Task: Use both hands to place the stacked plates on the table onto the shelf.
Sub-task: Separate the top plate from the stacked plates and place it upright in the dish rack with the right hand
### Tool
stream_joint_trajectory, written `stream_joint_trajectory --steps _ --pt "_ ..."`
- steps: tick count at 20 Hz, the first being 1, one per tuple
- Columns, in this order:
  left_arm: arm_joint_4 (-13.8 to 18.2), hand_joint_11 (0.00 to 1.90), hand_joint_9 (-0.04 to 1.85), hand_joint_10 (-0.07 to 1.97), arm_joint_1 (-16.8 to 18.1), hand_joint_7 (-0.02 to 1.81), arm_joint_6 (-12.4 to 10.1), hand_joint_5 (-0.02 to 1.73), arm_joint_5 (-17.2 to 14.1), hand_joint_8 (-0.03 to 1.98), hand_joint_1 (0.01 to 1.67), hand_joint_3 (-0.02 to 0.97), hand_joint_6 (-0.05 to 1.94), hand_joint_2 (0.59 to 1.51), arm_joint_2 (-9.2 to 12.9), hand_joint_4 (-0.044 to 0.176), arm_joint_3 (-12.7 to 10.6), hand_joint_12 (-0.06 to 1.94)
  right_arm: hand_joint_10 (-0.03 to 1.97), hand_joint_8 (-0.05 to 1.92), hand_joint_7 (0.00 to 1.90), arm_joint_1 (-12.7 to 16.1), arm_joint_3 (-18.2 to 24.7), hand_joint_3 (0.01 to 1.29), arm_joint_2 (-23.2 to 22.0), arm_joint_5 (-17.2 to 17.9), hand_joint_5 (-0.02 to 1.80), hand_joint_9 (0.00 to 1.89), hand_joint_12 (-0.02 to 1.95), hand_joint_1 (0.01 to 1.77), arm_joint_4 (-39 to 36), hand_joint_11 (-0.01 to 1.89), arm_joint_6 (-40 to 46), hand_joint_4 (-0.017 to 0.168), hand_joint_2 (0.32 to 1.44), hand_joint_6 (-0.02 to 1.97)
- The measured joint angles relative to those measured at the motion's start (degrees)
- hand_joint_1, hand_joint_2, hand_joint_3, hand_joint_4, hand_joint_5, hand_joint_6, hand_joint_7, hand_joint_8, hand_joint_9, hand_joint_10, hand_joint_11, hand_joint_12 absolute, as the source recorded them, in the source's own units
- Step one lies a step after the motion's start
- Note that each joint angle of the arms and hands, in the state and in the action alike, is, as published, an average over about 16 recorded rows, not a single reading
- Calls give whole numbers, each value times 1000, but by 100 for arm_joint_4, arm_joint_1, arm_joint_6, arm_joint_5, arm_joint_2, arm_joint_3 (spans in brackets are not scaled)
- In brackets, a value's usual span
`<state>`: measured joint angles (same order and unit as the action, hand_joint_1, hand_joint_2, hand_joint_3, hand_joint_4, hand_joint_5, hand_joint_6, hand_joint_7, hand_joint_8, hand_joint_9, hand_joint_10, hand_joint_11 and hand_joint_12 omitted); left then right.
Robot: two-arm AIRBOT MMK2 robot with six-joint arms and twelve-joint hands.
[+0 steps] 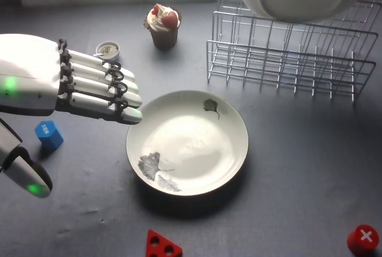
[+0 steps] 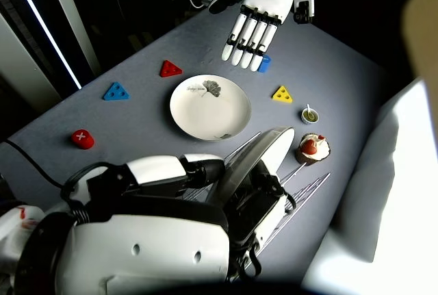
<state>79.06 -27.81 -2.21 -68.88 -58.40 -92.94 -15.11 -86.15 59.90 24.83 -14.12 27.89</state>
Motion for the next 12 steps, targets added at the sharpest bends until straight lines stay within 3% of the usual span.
stream_joint_trajectory --steps 12 --pt "8 152 158 7 24 160 3 147 24 14 121 0 18 930 -9 1 11 19 810 660 1053 -265 -285 15 251 108 834 1072 1437 1486 255 937 21 -11 958 918"
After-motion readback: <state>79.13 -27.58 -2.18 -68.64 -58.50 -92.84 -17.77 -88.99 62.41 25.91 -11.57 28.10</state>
